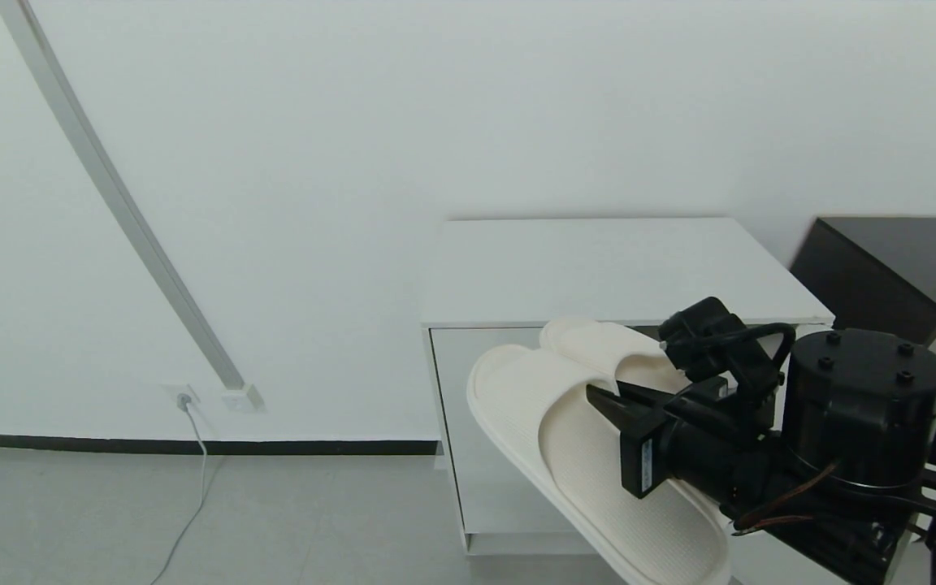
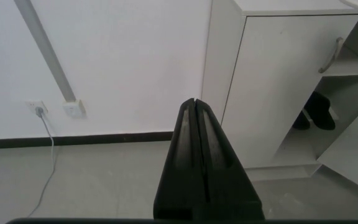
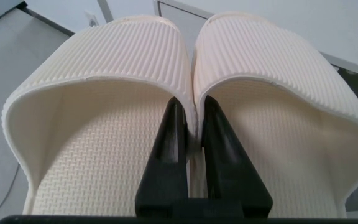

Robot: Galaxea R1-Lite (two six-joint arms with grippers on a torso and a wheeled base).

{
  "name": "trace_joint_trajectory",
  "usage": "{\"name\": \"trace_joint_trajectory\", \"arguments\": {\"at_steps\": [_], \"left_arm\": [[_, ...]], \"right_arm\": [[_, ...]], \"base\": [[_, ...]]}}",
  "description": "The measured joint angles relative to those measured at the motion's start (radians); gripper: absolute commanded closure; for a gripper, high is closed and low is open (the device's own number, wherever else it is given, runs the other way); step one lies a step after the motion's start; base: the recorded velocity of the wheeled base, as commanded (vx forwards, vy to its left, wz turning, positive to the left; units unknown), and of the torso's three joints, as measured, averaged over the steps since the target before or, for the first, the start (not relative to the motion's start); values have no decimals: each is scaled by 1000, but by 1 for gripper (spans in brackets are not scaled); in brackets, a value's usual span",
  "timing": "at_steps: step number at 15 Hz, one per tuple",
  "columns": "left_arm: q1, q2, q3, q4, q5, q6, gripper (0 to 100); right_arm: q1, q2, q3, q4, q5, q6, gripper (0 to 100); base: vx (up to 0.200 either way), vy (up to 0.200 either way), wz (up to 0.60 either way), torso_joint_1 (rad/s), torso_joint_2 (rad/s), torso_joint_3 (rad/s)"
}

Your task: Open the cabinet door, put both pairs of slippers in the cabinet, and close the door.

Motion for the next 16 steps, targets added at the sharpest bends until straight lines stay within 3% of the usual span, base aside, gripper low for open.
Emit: {"name": "trace_joint_trajectory", "arguments": {"at_steps": [16], "left_arm": [[0,0,0,0,-1,2,100]], "right_arm": [[-11,2,40,-28,34,-13,100]], "base": [[0,-200,0,2,4,2]]}}
